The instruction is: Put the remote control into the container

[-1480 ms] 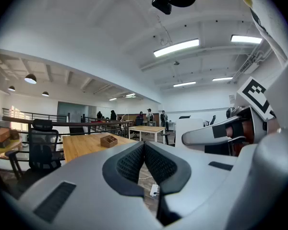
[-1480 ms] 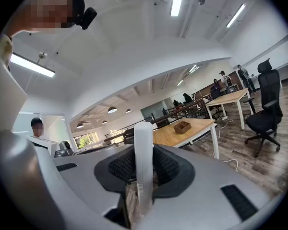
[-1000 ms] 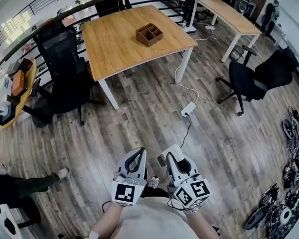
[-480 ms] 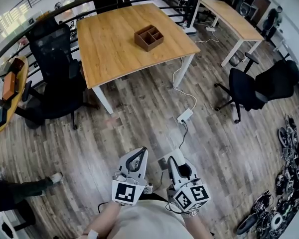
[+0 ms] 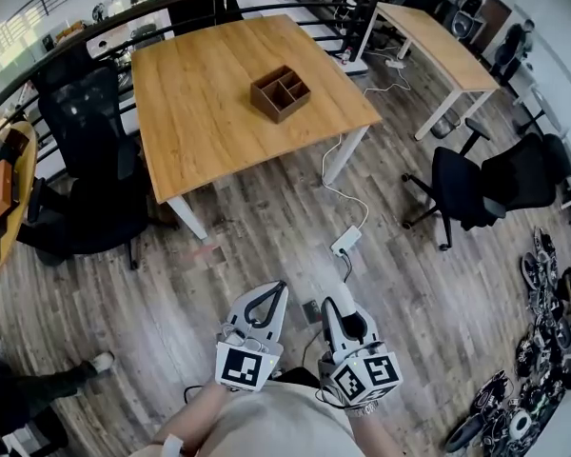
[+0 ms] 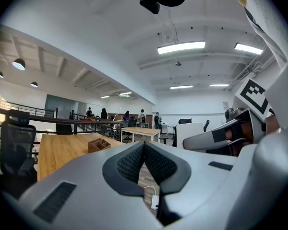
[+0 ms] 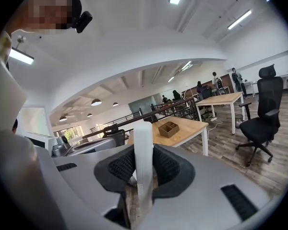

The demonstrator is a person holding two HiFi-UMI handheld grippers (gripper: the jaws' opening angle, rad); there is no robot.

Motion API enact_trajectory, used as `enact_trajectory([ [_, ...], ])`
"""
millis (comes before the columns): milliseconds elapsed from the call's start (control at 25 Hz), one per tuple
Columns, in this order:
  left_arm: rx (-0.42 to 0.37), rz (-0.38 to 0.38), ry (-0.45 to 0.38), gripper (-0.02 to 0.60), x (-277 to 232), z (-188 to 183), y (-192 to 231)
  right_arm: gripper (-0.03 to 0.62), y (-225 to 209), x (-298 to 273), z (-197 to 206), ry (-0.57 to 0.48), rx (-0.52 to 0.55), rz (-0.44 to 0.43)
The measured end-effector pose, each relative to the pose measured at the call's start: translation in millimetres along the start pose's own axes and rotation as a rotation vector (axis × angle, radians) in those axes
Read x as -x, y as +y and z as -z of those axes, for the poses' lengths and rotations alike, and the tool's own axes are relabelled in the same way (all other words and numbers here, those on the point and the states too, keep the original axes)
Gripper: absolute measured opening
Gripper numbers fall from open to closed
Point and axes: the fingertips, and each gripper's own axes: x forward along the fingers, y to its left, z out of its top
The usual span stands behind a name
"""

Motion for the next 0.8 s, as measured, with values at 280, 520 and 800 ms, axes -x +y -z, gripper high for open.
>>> enact_trajectory([
  [280,-0.019,0.028,-0.008,0.011,-34,-5,41,0.106,-10,-44,-19,-0.009,-0.015,0.056],
  [520,0.024,-0.002,0.004,0.011,-56,6,62,0.106,-17,-70,-24,0.010,-0.027,0.054],
  [800,0.012,-0.035,0.028,0.011,-91,10,74,0.106,-46,-108,-36,0.033,-0.046,0.018],
])
